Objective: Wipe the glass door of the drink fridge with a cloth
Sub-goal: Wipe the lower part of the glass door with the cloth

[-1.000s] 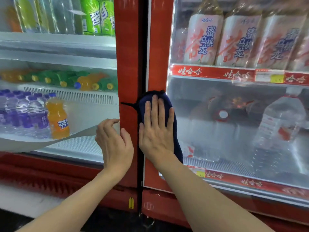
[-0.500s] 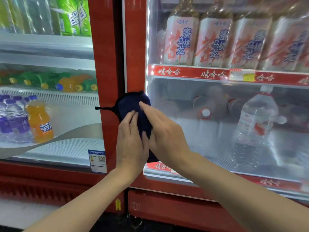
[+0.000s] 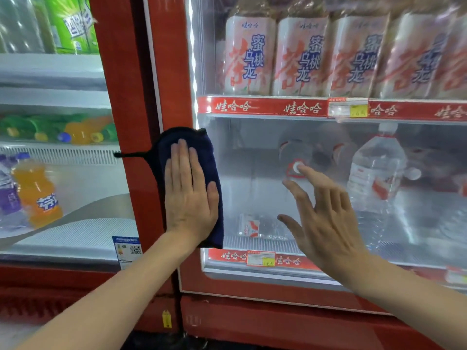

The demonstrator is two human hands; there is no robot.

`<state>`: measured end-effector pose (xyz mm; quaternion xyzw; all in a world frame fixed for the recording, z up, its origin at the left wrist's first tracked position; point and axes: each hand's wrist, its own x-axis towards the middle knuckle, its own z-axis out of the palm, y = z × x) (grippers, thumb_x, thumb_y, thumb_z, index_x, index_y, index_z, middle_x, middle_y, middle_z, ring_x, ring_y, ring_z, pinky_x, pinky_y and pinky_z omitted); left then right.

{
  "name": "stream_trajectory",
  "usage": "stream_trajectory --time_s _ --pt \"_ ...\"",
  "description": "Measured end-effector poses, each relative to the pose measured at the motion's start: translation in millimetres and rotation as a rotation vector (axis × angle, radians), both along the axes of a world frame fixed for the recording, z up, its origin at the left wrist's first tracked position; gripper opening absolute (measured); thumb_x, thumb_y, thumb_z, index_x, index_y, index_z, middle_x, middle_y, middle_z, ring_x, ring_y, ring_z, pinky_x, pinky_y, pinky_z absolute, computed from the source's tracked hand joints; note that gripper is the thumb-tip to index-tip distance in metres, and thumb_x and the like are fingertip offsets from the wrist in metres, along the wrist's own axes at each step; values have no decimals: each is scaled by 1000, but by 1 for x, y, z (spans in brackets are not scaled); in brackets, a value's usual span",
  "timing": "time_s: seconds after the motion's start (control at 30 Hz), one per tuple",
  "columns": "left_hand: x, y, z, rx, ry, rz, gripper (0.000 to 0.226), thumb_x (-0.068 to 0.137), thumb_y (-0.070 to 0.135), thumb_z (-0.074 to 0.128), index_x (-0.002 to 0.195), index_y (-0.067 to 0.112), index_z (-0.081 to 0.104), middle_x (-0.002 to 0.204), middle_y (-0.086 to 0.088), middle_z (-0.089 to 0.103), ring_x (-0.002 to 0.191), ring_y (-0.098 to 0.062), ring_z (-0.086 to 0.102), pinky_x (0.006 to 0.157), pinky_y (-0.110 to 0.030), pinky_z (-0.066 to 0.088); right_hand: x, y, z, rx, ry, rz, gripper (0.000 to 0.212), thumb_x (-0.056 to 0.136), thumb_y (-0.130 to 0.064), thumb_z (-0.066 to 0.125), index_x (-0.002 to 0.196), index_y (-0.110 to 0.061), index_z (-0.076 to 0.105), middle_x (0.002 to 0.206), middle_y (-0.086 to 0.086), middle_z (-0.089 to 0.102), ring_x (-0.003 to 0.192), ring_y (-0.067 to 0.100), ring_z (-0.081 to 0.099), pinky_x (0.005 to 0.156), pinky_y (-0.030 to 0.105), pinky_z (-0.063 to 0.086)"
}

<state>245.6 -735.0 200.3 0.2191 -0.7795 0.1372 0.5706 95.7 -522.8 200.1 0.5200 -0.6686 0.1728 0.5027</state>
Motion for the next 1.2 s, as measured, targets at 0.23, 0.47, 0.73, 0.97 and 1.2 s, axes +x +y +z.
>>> stream_trajectory --time_s 0.23,0.47,0.73,0.97,1.2 --pt "-11 -4 25 -330 -134 -33 63 105 29 29 159 1 12 165 -18 10 156 -33 8 127 -51 3 -5 -2 -6 3 39 6 74 82 -34 82 141 -8 46 151 19 34 137 37 37 106 45 35" --pt "-2 -5 -35 -693 -557 -224 51 90 26 59 137 9 49 153 -7 40 131 -28 44 111 -44 22 -13 14 -8 62 82 30 75 87 -28 77 147 1 43 159 23 27 147 38 29 118 46 27" --pt "-40 31 37 -492 -230 -212 40 97 24 53 132 8 45 161 -22 30 153 -35 26 123 -61 17 -57 59 -20 109 121 -51 86 89 -40 76 151 5 36 163 25 22 153 39 23 125 51 20" --pt "-41 31 -77 -797 -683 -128 66 102 34 38 161 12 20 170 -10 10 158 -24 8 128 -48 1 -59 61 -17 131 162 -61 90 90 -43 74 154 4 31 165 25 22 154 37 19 124 51 23" --pt "-62 50 27 -638 -356 -160 62 100 24 46 158 9 29 166 -13 24 155 -27 20 125 -55 15 -91 102 -17 72 90 -69 87 90 -43 74 151 6 38 163 23 29 152 37 26 124 51 25"
